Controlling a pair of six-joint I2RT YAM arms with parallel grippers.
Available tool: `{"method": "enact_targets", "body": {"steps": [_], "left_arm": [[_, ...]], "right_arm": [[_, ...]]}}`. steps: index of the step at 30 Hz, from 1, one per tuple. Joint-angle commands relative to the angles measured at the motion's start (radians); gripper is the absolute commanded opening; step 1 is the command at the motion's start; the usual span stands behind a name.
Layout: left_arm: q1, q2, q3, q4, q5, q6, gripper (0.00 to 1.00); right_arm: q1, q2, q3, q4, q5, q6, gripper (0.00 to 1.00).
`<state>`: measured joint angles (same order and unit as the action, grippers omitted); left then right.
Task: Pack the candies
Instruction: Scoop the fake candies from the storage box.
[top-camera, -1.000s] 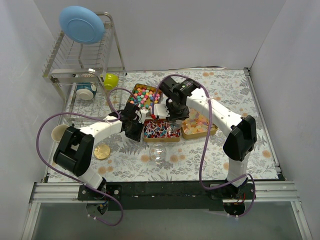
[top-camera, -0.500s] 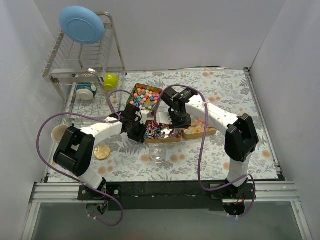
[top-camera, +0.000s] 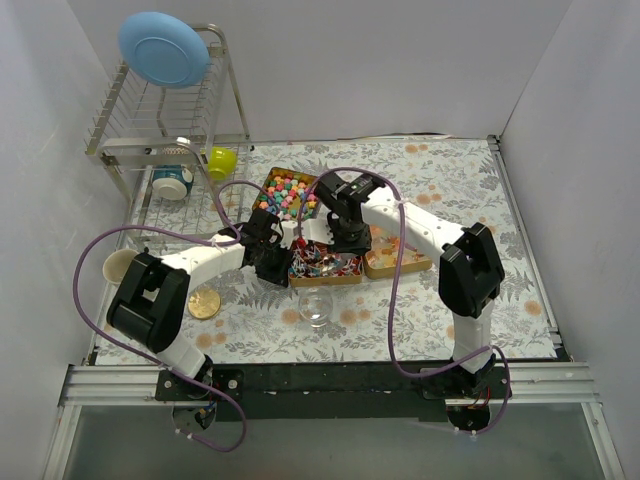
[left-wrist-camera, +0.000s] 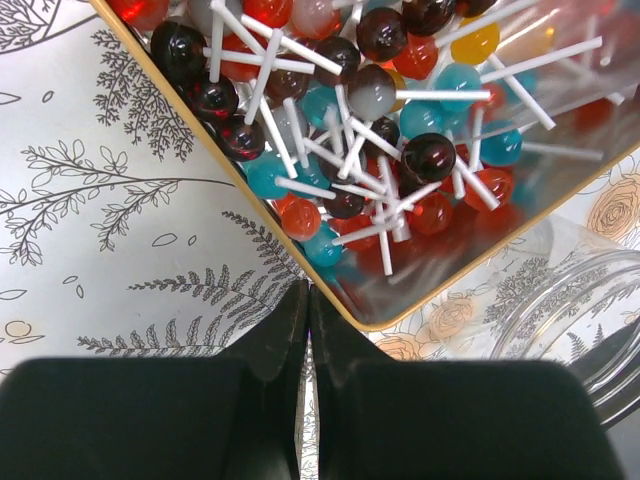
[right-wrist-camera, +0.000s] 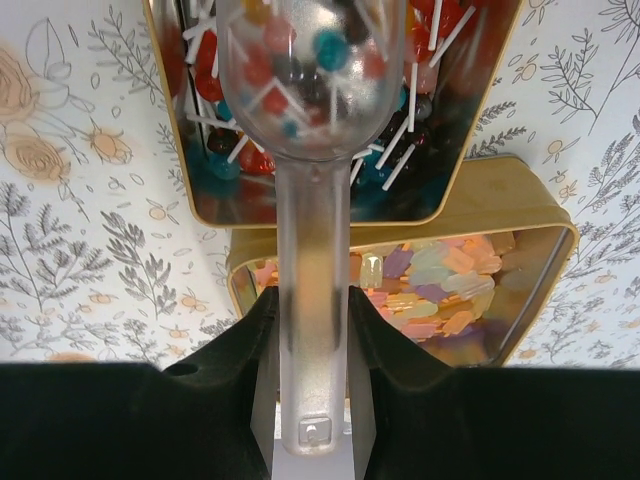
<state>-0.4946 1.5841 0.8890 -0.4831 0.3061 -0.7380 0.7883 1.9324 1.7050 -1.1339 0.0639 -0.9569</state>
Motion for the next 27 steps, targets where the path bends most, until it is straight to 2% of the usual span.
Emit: {"method": "enact_targets", "body": {"steps": [1, 5, 12, 19, 25, 27], "left_arm": [[-0.004, 0.008, 0.007, 0.035, 0.031, -0.012, 0.00], [-0.004, 0.020, 0.016, 0.037, 0.033, -0.021, 0.00], [-0.004, 0.039, 0.019, 0.038, 0.042, -0.029, 0.00], [-0.004, 0.013, -0.005, 0.028, 0.053, -0.018, 0.00], [-0.004, 0.010, -0.015, 0.029, 0.057, -0.017, 0.00], [-0.004, 0.013, -0.013, 0.031, 0.056, -0.017, 0.00]], "right_arm": [[0.031, -0.001, -0.011, 0.031, 0.002, 0.098, 0.01], [0.057, 0.011, 0.005, 0.048, 0.022, 0.148, 0.01], [0.060, 0.005, -0.040, 0.059, -0.056, 0.145, 0.01], [-0.004, -0.075, -0.182, 0.175, -0.202, 0.127, 0.01], [-0.023, -0.061, -0.162, 0.189, -0.242, 0.107, 0.01], [-0.024, -0.061, -0.163, 0.192, -0.251, 0.116, 0.15]]}}
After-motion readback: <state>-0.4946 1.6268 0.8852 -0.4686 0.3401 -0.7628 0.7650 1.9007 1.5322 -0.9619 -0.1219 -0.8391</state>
